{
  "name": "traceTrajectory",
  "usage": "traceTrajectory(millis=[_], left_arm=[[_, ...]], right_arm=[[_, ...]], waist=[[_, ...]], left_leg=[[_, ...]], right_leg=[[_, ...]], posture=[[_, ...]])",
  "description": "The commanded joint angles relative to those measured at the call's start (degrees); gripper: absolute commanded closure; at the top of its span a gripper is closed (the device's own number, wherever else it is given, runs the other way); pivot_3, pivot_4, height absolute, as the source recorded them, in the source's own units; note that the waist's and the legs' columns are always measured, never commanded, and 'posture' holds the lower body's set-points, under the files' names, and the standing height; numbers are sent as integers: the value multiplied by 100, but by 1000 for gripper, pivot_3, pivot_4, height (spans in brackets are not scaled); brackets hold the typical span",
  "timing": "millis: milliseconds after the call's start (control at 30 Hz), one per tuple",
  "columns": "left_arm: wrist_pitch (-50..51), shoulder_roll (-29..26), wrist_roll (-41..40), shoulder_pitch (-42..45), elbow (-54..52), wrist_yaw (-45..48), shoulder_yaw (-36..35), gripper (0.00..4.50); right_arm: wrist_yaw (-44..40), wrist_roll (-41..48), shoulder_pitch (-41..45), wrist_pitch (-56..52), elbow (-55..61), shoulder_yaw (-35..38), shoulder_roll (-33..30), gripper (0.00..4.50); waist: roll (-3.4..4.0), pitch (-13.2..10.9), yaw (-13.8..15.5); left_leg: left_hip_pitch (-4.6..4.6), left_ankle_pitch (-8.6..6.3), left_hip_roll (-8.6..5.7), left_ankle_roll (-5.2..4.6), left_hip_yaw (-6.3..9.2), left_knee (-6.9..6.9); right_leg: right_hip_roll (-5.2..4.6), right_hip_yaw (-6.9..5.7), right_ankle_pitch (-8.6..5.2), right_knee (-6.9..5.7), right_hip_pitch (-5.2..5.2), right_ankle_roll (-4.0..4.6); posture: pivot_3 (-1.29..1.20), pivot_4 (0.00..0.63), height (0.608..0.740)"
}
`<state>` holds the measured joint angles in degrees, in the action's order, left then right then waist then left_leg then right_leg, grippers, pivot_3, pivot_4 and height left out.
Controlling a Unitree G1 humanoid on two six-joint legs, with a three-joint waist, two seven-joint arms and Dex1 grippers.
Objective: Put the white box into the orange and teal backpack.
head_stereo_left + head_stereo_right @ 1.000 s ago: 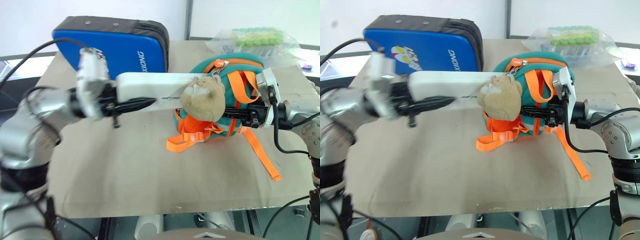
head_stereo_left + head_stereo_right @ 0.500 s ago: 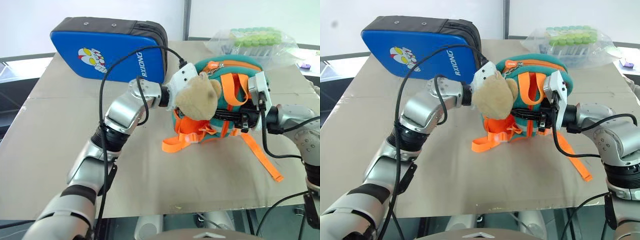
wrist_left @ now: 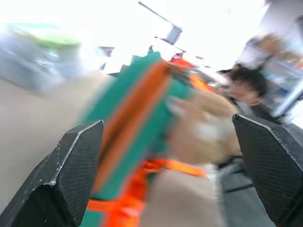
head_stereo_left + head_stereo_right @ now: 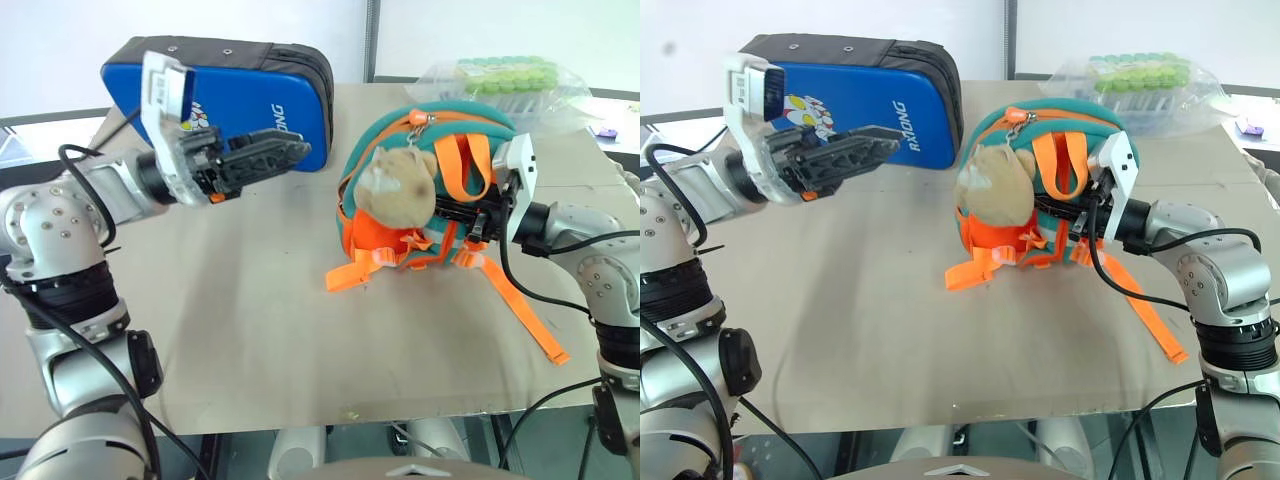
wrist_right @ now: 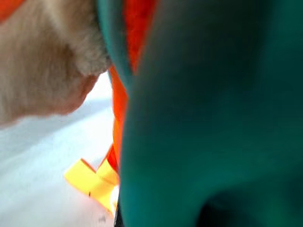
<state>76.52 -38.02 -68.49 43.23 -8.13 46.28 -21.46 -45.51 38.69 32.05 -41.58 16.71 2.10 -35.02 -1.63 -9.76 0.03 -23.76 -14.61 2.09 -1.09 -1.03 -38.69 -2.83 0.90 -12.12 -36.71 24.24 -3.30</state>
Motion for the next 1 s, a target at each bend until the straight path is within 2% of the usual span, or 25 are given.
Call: traceTrajectory(millis=[33,233,367,467,533,567,600,700,800,867,1000], left_arm=[[192,698,-1133,-152,-477,-1256,111,57],[-81,1646,-1934,-237,-135,-3378,646,57],[-594,1760,-3492,-247,174,-4466,951,57],[-1208,1837,-4266,-266,331,-5196,1093,57],[-1389,1825,-4377,-342,364,-5368,1150,545],[-1432,1834,-4407,-382,359,-5381,1166,1100],[-1455,1863,-4424,-429,326,-5326,1130,1220],[-1480,1676,-4451,-579,243,-5172,1052,2456],[-1546,1323,-4364,-909,134,-4690,660,3555],[-1498,1062,-4406,-1201,63,-4321,477,3771],[-1775,816,-4297,-1875,333,-4178,156,3782]], right_arm=[[73,40,245,-22,92,17,88,4500],[6,33,249,-106,179,-66,65,4500],[-4,-9,151,-121,238,-28,-10,4500],[72,-28,90,-117,260,1,-7,4500],[143,-6,35,-141,246,57,14,4500],[172,46,16,-178,230,94,35,4500],[233,81,0,-198,213,146,68,4500],[498,187,7,-225,131,371,201,4500],[932,330,136,-244,-73,786,407,4500],[1090,375,196,-236,-174,949,457,4500],[1726,500,378,-160,-463,1444,715,4500]], waist=[[-1,0,13],[-3,0,-8],[-3,0,-38],[-3,1,-36],[-4,1,-16],[-3,2,-11],[-4,3,4],[-4,3,16],[-3,4,11],[-2,4,-28],[-2,3,-37]], left_leg=[[-1,0,0,0,2,-5],[5,0,-5,1,10,-10],[6,1,-3,1,12,-10],[7,1,-5,1,19,-10],[7,1,-7,1,20,-10],[7,1,-11,1,17,-11],[7,1,-17,1,9,-11],[7,1,-19,1,4,-11],[7,1,-19,1,3,-11],[8,1,-18,2,2,-10],[6,1,-17,1,0,-8]], right_leg=[[-2,2,0,-1,0,-1],[10,-1,4,-13,0,1],[11,4,4,-15,0,2],[6,10,4,-13,0,2],[5,12,4,-12,0,1],[4,12,4,-12,0,1],[4,11,4,-12,-1,1],[4,7,4,-12,-2,2],[6,7,4,-13,-2,2],[6,8,4,-12,-1,2],[6,7,3,-9,-1,2]], posture=[[0,150,740],[0,150,740],[0,150,740],[0,150,740],[0,150,740],[0,150,740],[0,150,740],[0,150,740],[0,150,740],[0,150,740],[0,150,740]])
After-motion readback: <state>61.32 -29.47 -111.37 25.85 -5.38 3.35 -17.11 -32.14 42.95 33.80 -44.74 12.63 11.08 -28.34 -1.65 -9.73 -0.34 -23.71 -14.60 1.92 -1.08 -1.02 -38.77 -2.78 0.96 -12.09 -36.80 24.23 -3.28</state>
